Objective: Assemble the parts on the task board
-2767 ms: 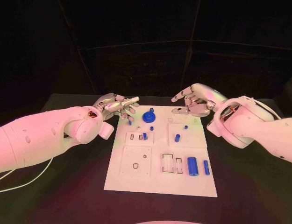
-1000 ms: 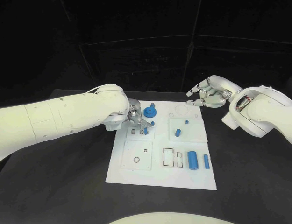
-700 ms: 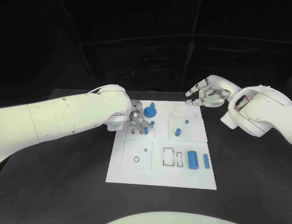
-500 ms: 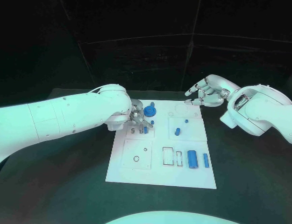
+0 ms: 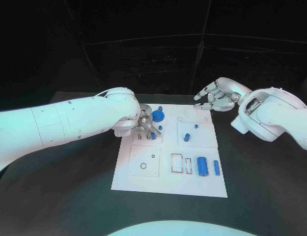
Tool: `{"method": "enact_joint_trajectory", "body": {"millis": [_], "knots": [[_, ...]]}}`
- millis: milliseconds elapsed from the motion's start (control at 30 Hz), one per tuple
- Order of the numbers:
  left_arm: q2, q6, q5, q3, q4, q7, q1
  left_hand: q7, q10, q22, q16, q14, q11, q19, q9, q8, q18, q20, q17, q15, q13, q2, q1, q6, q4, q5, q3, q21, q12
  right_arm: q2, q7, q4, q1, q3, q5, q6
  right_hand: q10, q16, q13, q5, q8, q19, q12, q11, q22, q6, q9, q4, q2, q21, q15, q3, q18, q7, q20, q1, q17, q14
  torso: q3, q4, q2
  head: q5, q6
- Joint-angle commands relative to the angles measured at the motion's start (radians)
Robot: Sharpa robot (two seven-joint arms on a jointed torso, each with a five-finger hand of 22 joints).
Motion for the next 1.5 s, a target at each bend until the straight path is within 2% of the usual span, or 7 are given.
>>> {"method": "enact_joint_trajectory", "body": {"millis": [33,567,733,867,900,1033,1500], "knots": [[0.002,0.018,0.010,0.000,0.001,-0.008,0.002,0.001,0.001,0.079,0.003,0.104,0.002,0.042,0.005,0.005,-0.017,-0.001,0.263,-0.005,0.001,-0.001,0.015,-0.009,-0.010,0.000,0.008,0.004,0.002,0.002,0.000,-0.001,0.002,0.001,-0.004,0.007,-0.004,-0.004,-0.002,0.007,0.007,-0.006,-0.006,-0.006,-0.003,0.005,0.001,-0.001,0.010,-0.007,-0.005,-0.008,0.005,-0.003,-0.001,0.006,0.003,0.044,0.0004,0.0005,0.000,-0.001,-0.002],[0.007,0.016,0.020,0.000,-0.004,-0.008,0.002,-0.010,-0.007,0.083,0.003,0.104,-0.008,0.041,0.023,-0.007,-0.016,-0.007,0.263,-0.014,0.000,0.033,0.138,-0.035,-0.113,0.003,0.139,0.005,-0.009,0.007,0.002,-0.006,0.002,0.001,-0.004,0.008,-0.004,-0.005,-0.002,0.022,0.011,-0.005,-0.006,-0.006,-0.003,0.004,0.001,0.000,0.013,-0.008,-0.006,-0.011,0.005,-0.003,-0.002,0.011,0.002,0.045,0.0003,-0.0004,0.000,0.000,-0.009],[0.004,0.003,0.043,0.000,-0.001,-0.007,0.002,-0.006,-0.018,0.082,0.003,0.104,-0.007,0.039,0.021,-0.027,-0.016,-0.010,0.263,-0.014,-0.007,0.025,0.186,-0.049,-0.169,0.067,0.242,0.003,-0.026,0.008,0.002,-0.009,0.002,0.001,-0.004,0.009,-0.004,-0.005,-0.003,0.026,0.012,-0.005,-0.006,-0.006,-0.004,0.003,0.001,0.001,0.013,-0.009,-0.006,-0.012,0.005,-0.003,-0.002,0.012,0.003,0.045,0.0006,0.0006,0.000,-0.002,-0.011],[-0.002,-0.009,0.067,0.000,0.004,-0.005,0.002,0.001,-0.017,0.083,0.003,0.104,0.003,0.039,0.027,-0.036,-0.017,-0.004,0.263,-0.009,-0.011,-0.014,0.166,-0.050,-0.204,0.101,0.386,0.002,-0.037,0.009,0.002,-0.011,0.002,0.001,-0.004,0.010,-0.004,-0.005,-0.003,0.028,0.013,-0.005,-0.006,-0.006,-0.004,0.003,0.001,0.001,0.013,-0.009,-0.006,-0.013,0.005,-0.003,-0.002,0.012,0.003,0.045,0.0001,0.0007,0.000,-0.002,-0.013],[-0.006,-0.015,0.079,0.000,0.007,-0.004,0.002,0.002,-0.009,0.084,0.003,0.104,0.017,0.039,0.037,-0.037,-0.018,0.006,0.263,-0.004,-0.014,-0.063,0.093,-0.040,-0.211,0.104,0.535,0.002,-0.044,0.009,0.002,-0.011,0.002,0.001,-0.004,0.010,-0.004,-0.005,-0.003,0.028,0.013,-0.005,-0.006,-0.006,-0.004,0.003,0.001,0.001,0.013,-0.009,-0.006,-0.013,0.005,-0.003,-0.002,0.012,0.003,0.045,0.0000,0.0008,0.000,-0.002,-0.013],[-0.022,-0.043,0.106,0.000,0.017,0.001,0.002,0.010,0.000,0.088,0.003,0.104,0.015,0.039,0.079,-0.019,-0.015,-0.003,0.263,-0.002,-0.010,-0.183,-0.040,-0.042,-0.246,0.100,0.820,0.001,-0.043,0.010,0.003,-0.014,0.002,0.001,-0.004,0.011,-0.004,-0.005,-0.003,0.031,0.013,-0.005,-0.005,-0.006,-0.004,0.003,0.000,0.001,0.013,-0.009,-0.006,-0.014,0.005,-0.003,-0.002,0.013,0.003,0.045,0.0008,0.0017,-0.001,-0.003,-0.015],[-0.104,-0.209,0.196,0.000,0.089,0.012,-0.001,0.004,0.013,0.098,0.003,0.104,0.001,0.043,0.113,0.000,-0.018,0.000,0.263,-0.006,0.001,-0.205,-0.080,-0.046,-0.274,0.101,0.924,0.005,-0.032,0.008,0.004,-0.022,0.002,0.001,-0.004,0.011,-0.004,-0.006,-0.003,0.035,0.014,-0.004,-0.006,-0.006,-0.004,0.002,0.000,0.003,0.014,-0.009,-0.006,-0.015,0.005,-0.003,-0.002,0.013,0.003,0.045,0.0017,0.0040,-0.001,0.006,-0.016]]}}
